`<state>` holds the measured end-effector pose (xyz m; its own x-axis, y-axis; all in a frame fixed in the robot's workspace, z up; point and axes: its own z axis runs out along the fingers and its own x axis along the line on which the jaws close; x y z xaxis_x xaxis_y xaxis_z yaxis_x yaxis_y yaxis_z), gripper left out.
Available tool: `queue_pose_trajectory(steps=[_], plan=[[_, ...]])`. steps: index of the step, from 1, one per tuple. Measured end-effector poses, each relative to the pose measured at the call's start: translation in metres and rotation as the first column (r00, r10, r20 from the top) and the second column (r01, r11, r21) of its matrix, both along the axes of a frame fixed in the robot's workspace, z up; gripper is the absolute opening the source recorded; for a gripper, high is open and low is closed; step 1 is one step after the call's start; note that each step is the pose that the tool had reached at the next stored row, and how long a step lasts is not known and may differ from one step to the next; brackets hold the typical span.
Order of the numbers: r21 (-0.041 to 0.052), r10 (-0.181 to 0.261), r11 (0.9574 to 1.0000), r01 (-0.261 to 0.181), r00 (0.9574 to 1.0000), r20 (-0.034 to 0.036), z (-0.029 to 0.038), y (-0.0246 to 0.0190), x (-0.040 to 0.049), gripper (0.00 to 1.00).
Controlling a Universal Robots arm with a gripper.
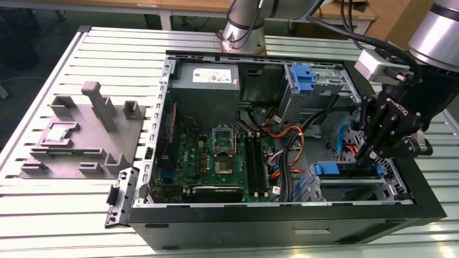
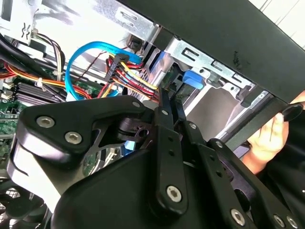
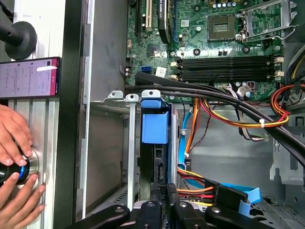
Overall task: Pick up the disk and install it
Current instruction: 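Insert the first disk wire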
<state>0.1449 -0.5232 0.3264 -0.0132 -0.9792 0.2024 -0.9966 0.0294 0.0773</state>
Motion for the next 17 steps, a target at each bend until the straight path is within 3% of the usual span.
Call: queue_pose_trajectory(steps=[13,17], plan=[[0.0027,0.000,1.0000,0.000,1.0000,0.0001,-0.0030,-0.0010,-0.0001,0.16],[0.0027,0.000,1.0000,0.000,1.0000,-0.0002,0.0003,-0.0011,-0.0001,0.24]])
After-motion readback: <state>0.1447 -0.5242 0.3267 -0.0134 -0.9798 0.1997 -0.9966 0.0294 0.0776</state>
